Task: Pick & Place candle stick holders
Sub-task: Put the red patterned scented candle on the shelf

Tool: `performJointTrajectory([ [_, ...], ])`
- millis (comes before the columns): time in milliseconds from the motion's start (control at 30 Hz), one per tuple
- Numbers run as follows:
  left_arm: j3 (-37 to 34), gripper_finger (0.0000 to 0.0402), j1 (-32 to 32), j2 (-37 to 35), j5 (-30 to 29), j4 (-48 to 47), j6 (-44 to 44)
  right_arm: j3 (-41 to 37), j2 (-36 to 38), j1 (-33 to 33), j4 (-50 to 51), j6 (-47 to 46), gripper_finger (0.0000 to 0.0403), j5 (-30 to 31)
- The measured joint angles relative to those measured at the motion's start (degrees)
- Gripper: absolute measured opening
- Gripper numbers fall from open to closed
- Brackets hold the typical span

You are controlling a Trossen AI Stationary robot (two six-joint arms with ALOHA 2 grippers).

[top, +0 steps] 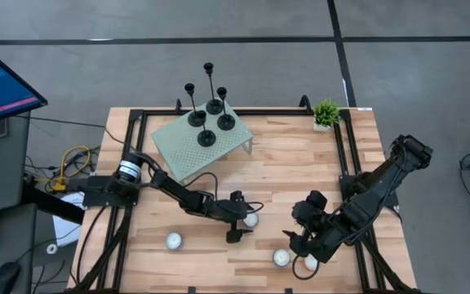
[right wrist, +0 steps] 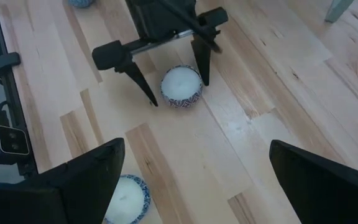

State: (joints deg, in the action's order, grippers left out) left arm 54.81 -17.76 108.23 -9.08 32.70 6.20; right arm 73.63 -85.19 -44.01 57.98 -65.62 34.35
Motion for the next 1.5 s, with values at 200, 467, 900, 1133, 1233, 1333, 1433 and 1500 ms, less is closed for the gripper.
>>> performJointTrajectory([
  [200, 0.0, 0.0389, -0.37, 0.34, -0.13, 0.15, 0.02, 0.0, 0.0, 0.0, 0.02, 0.02, 0.039, 0.0],
  [467, 0.0, 0.0362, -0.35, 0.34, -0.36, -0.01, 0.24, 0.0, 0.0, 0.0, 0.23, 0.02, 0.039, 0.0],
  [900, 0.0, 0.03, -0.35, 0.32, -1.96, 0.7, 3.38, 0.0, 0.0, 0.0, 0.26, -0.27, 0.039, -0.02],
  [1133, -0.07, 0.0306, -1.47, -4.66, -2.71, 0.67, 5.66, 0.0, 0.0, 0.0, 0.28, -0.33, 0.0383, -0.02],
  [1233, -0.07, 0.0306, -2.64, -9.91, -5.47, -1.55, 4.19, 0.0, 0.0, 0.0, 0.31, -0.24, 0.038, -0.02],
  [1333, -0.07, 0.031, -4.05, -16.13, -10.77, -6.83, 2.8, 0.0, 0.0, 0.0, 0.44, 0.0, 0.038, -0.02],
  [1433, -0.07, 0.0312, -5.55, -23.54, -17.7, -15.04, 2.32, 0.02, 0.0, 0.0, 1.1, 0.01, 0.0379, -0.02],
  [1500, -0.07, 0.0313, -6.83, -28.7, -24.82, -21.58, 2.31, 0.02, 0.0, 0.0, 1.68, 0.04, 0.0379, -0.02],
])
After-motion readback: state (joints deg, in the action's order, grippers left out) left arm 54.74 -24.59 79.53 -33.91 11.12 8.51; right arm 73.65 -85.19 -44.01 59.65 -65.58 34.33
